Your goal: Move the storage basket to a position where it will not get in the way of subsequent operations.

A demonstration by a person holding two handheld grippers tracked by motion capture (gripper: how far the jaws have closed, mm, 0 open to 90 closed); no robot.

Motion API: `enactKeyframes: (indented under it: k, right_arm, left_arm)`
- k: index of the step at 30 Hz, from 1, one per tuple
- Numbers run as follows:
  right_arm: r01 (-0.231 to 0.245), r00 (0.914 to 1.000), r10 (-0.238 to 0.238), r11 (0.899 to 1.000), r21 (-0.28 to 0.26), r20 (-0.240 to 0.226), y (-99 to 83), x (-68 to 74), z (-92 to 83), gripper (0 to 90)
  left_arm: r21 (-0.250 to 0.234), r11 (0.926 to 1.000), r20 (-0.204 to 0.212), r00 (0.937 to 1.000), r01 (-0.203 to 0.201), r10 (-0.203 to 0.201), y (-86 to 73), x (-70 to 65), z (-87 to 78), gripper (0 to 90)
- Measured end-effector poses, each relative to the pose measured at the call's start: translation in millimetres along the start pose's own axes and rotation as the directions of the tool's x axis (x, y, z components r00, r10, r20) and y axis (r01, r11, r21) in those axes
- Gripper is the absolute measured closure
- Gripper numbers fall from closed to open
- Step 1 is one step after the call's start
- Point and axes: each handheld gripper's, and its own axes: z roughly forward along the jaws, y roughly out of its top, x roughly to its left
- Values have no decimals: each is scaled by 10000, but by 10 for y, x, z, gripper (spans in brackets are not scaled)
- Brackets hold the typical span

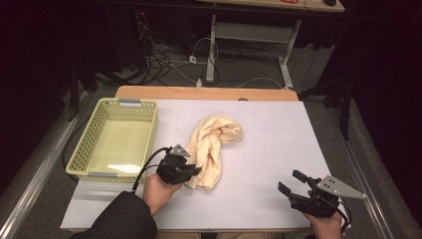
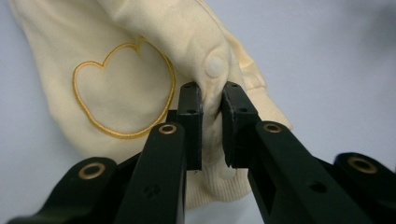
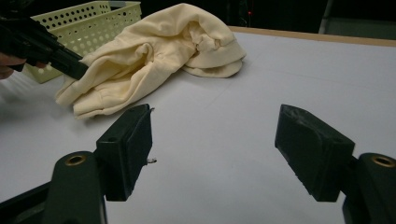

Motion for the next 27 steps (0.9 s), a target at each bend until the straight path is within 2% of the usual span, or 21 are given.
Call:
enactKeyframes:
  k: [4, 6, 14, 16, 19, 24, 27]
  right_arm:
    - [-60, 9998, 69, 9989, 460, -205, 57, 39, 69, 301]
    - [-166, 9985, 206, 9968, 788, -500, 87, 60, 121, 380]
    - [255, 9927, -49, 9851, 1701, -1201, 217, 209, 480, 471]
    - [494, 9933, -280, 9798, 1938, -1118, 245, 249, 580, 485]
    - [773, 9909, -488, 9692, 2337, -1254, 275, 301, 733, 491]
    - [1023, 9862, -592, 9521, 2880, -1546, 298, 394, 1013, 496]
    - [987, 9851, -488, 9456, 3101, -1647, 323, 444, 1186, 501]
  left_arm:
    - [-26, 9999, 187, 9997, -162, 163, -29, -63, -29, 770]
    - [6, 9999, 386, 9992, -145, 144, -42, -77, -33, 770]
    - [-143, 9997, 619, 9979, -204, 213, -104, -139, -102, 768]
    - [-219, 9996, 677, 9975, -188, 202, -124, -149, -113, 767]
    - [-133, 9995, 668, 9973, -300, 308, -139, -139, -100, 764]
    - [-220, 9991, 681, 9970, -349, 363, -141, -106, -69, 752]
    - [-365, 9987, 663, 9971, -341, 365, -145, -92, -87, 721]
